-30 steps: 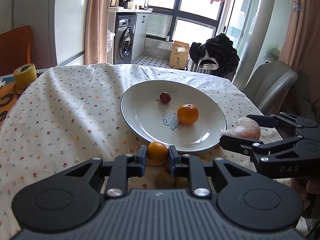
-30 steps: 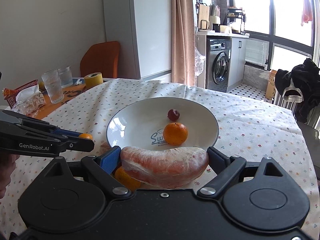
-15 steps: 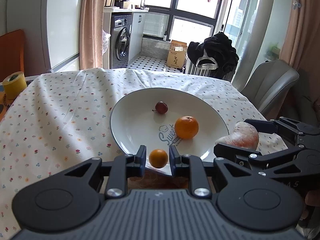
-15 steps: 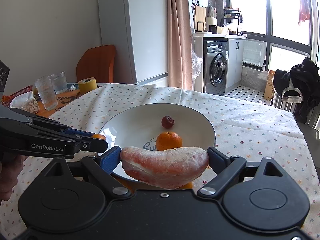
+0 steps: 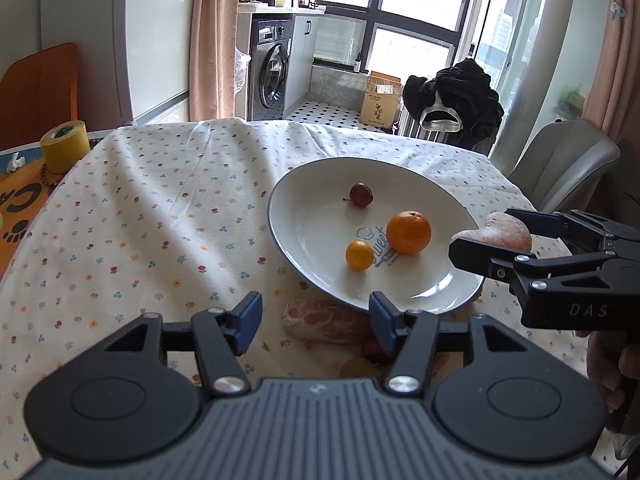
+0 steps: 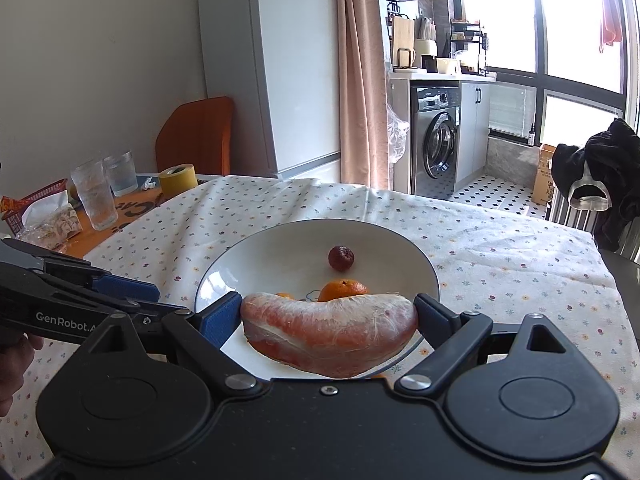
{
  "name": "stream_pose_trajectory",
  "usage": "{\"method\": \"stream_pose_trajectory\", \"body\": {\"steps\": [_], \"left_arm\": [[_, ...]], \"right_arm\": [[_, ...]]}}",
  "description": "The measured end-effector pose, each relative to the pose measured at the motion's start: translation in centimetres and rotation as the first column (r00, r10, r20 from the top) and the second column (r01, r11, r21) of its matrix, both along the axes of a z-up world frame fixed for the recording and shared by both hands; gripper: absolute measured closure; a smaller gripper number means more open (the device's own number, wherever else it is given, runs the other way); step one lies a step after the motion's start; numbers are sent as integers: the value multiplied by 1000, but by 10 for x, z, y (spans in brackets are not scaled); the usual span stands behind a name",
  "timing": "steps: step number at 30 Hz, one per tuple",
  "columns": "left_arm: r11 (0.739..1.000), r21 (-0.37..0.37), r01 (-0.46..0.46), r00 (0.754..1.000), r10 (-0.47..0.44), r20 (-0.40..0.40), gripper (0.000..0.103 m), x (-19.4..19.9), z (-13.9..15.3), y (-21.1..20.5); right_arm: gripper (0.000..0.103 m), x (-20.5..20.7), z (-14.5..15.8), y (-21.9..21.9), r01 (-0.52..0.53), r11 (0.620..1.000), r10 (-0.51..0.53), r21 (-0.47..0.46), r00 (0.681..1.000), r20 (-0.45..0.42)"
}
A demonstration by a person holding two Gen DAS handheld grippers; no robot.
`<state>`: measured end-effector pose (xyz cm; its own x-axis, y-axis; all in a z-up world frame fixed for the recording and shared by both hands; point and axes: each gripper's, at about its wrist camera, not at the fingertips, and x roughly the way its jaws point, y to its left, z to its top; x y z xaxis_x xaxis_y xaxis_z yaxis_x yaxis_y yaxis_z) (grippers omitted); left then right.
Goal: Organize fruits
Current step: 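Lower the small orange into the bowl with the left tool while the right tool carries the pomelo segment, then set the pomelo segment in the bowl and open the right tool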
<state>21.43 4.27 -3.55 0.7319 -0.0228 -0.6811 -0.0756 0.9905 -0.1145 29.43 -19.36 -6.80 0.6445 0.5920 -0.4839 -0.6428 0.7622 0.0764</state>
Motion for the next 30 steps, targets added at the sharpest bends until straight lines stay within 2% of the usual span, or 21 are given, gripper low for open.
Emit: {"method": "stream_pose_trajectory", "body": {"steps": [3, 9, 13, 16, 20, 30], "left_arm": [[1000, 13, -21, 1000, 21, -5, 31, -4, -1, 4], [998, 12, -69, 998, 69, -12, 21, -13, -4, 14], [996, 17, -87, 996, 88, -24, 20, -19, -6, 19], [996, 16, -93, 995, 94, -19, 20, -25, -6, 20], [996, 10, -94, 996, 94, -6, 20, -32, -3, 20], [996, 11, -86, 996, 86, 12, 20, -44, 1, 13]], "right_arm": [[14, 1, 0, 4, -3, 1000, 3, 6, 1000, 1], [14, 0, 6, 12, -6, 1000, 6, 13, 1000, 25], [8, 0, 12, 14, -11, 999, 10, 45, 1000, 25], [7, -5, 15, 13, -10, 999, 9, 40, 999, 36], [0, -12, 16, 8, -3, 999, 2, 38, 1000, 27], [0, -25, 11, -8, 24, 999, -24, 23, 999, -27]]}}
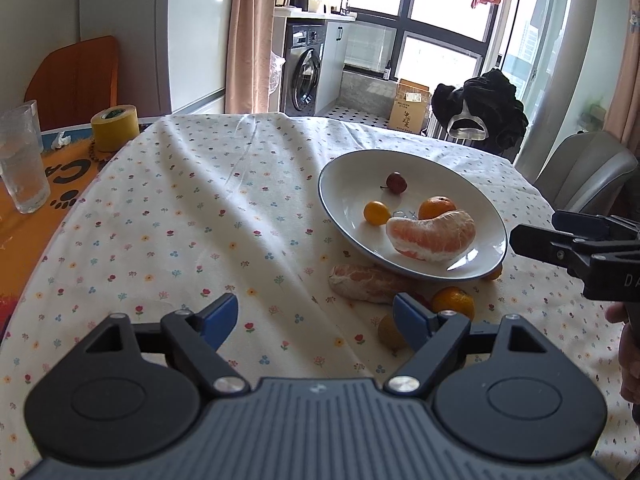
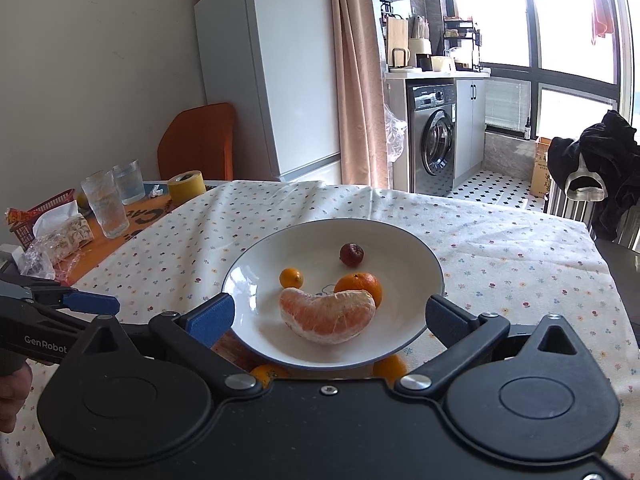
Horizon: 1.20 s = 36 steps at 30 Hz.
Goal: Organize fruits
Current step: 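Set the pomelo segment in the bowl and open the right tool, then withdraw both tools from the bowl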
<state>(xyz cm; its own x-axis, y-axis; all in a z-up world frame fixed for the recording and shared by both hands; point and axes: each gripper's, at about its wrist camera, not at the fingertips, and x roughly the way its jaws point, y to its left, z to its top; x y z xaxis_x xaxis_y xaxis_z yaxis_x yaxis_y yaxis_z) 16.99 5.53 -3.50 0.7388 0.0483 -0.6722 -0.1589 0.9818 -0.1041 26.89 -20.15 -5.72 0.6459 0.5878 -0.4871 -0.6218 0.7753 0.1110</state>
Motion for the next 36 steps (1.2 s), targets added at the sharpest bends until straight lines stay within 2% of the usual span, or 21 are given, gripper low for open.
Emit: {"method": "stream_pose_trajectory", "body": {"steps": [20, 28, 32, 35, 36], "left_arm": [[998, -21, 53, 999, -52, 15, 19, -13, 2, -28], [996, -25, 83, 996, -82, 43, 20, -16, 1, -42], [994, -22, 105, 994, -104, 36, 24, -14, -3, -49], [993, -30, 117, 993, -116, 28, 33, -11, -7, -52], [992, -32, 121, 992, -120, 25, 39, -10, -8, -52]], "right_arm": [[0, -21, -5, -49, 51, 998, -48, 39, 996, -76], [0, -22, -11, -68, 71, 995, -62, 75, 991, -117], [0, -23, -13, -71, 66, 995, -57, 77, 992, -109], [0, -22, -15, -73, 55, 995, -46, 85, 993, -107], [0, -22, -16, -73, 53, 995, -44, 86, 994, -105]]}}
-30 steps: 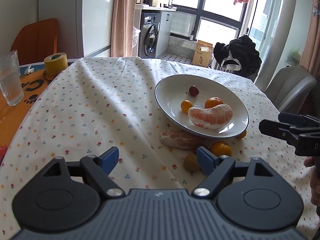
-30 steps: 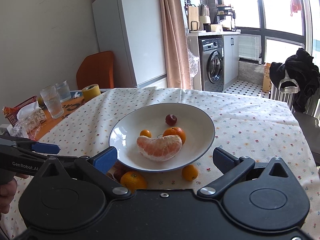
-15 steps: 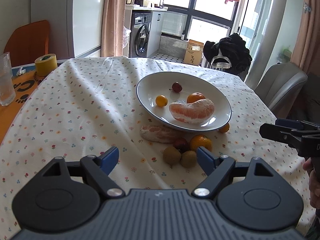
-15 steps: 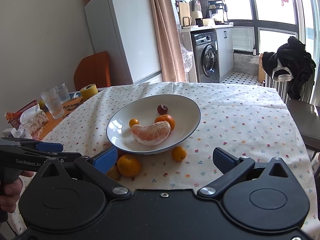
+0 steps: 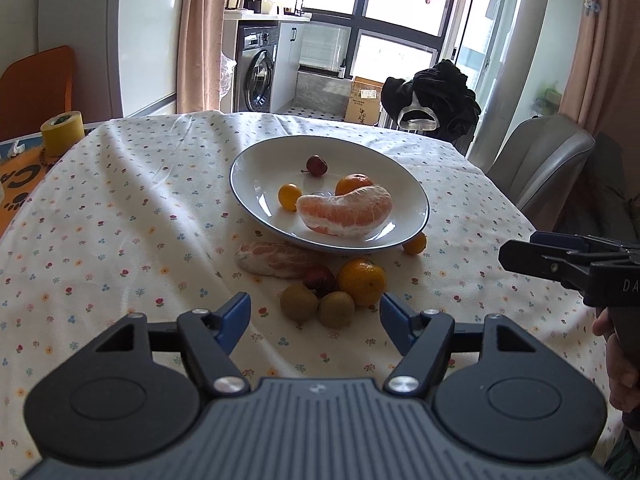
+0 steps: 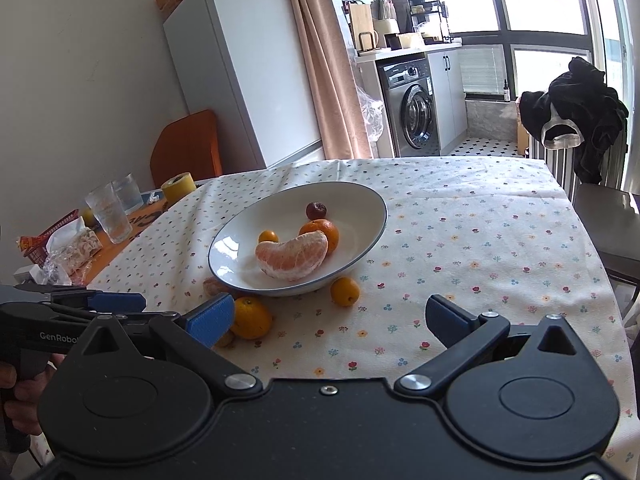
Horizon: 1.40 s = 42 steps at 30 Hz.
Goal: Organize fruits
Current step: 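Withdraw both tools from the bowl, then grasp a brown kiwi with the left tool while the right tool grasps a small orange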
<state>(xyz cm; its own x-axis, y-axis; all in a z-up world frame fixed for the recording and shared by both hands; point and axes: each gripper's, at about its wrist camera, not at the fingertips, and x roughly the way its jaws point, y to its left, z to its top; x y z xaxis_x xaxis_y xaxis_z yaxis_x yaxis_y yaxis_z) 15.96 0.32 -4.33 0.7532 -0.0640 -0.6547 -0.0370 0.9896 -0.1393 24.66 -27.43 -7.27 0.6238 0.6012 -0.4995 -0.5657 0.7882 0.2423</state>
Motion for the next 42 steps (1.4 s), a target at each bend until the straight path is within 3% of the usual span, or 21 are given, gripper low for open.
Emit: {"method": "stream_pose_trajectory", "body": {"steps": [7, 13, 24, 27, 33, 42], "left_arm": [[1000, -20, -22, 1000, 22, -16, 62, 8, -9, 6], [998, -45, -36, 999, 35, -27, 69, 19, -15, 11], [998, -58, -39, 999, 38, -24, 70, 36, -23, 15], [996, -71, -47, 997, 43, -62, 71, 38, -30, 19], [997, -65, -28, 998, 25, -57, 81, 33, -37, 18], [996, -77, -46, 998, 43, -43, 81, 29, -30, 26]], "right_arm": [[0, 5, -8, 0, -5, 1000, 5, 2, 1000, -9], [6, 13, -16, 3, -11, 1000, 11, 3, 1000, -26], [29, 36, -33, 19, -26, 999, 24, -35, 998, -59], [33, 43, -37, 25, -32, 998, 29, -47, 997, -68], [44, 55, -46, 38, -46, 996, 41, -71, 996, -76], [49, 61, -50, 52, -57, 992, 51, -115, 997, -55]]}}
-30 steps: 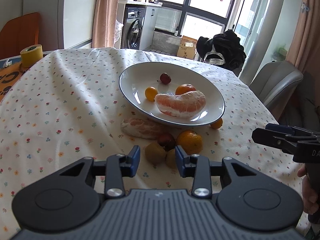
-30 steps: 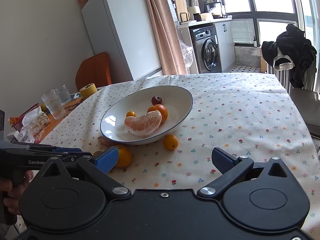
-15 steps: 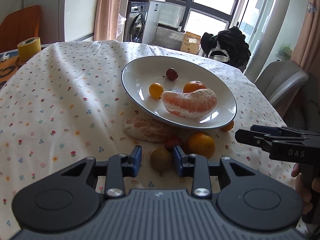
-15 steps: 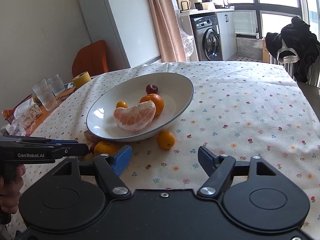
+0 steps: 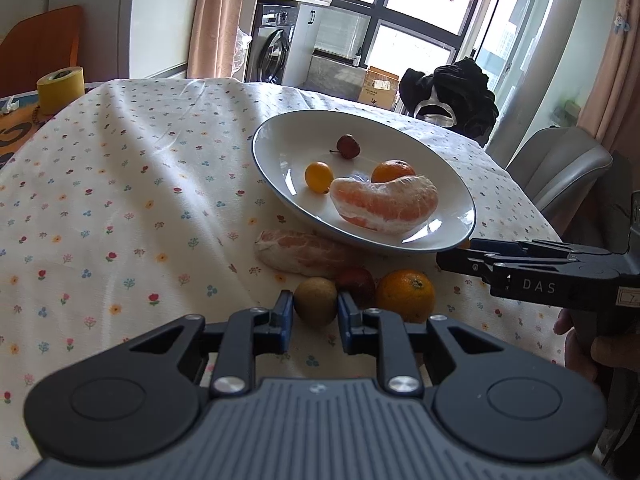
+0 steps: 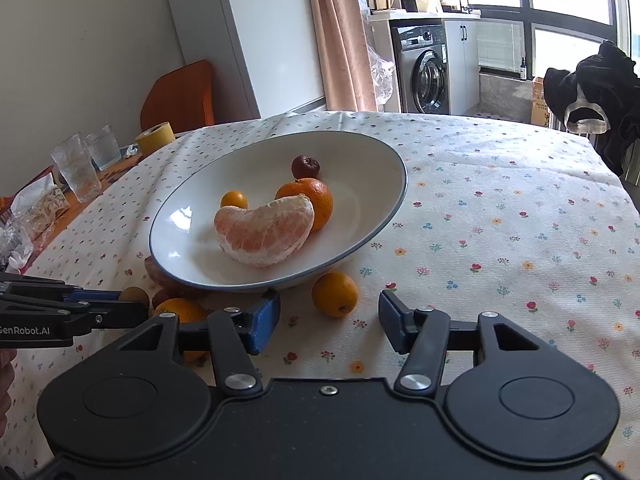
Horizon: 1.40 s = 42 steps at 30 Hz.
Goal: Organize fruits
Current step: 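Grasp a brown kiwi with the left tool while the right tool grasps a small orange, then lower the kiwi and small orange into the white bowl and open both tools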
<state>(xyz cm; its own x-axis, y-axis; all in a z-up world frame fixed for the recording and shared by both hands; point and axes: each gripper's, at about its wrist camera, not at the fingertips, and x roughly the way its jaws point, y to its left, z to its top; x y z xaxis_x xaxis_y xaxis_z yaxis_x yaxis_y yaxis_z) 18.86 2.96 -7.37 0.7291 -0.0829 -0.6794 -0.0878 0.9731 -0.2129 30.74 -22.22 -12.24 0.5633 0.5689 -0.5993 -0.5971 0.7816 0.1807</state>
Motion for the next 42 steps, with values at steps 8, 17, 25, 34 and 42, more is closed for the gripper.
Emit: {"method": "stream_pose_trajectory", "body": {"steps": [8, 17, 25, 34, 42], "left_arm": [[1000, -2, -5, 1000, 5, 16, 81, -9, 6, 2], [1000, 0, -17, 999, 17, 44, 81, -23, 17, 2], [999, 15, -30, 997, 28, 73, 81, -30, 31, -1], [1000, 23, -17, 996, 15, 86, 81, -32, 39, -5], [1000, 23, -7, 995, 4, 97, 81, -27, 44, -8]], "right_arm": [[80, 0, 1, 6, -5, 1000, 5, -23, 1000, 18], [81, -21, 11, 1, -21, 1000, 22, -21, 999, 38], [80, -35, 22, -11, -12, 1000, 12, 0, 999, 50], [80, -42, 34, -17, -3, 1000, 3, 4, 998, 70], [80, -43, 42, -19, 4, 1000, -5, 11, 996, 91]]}}
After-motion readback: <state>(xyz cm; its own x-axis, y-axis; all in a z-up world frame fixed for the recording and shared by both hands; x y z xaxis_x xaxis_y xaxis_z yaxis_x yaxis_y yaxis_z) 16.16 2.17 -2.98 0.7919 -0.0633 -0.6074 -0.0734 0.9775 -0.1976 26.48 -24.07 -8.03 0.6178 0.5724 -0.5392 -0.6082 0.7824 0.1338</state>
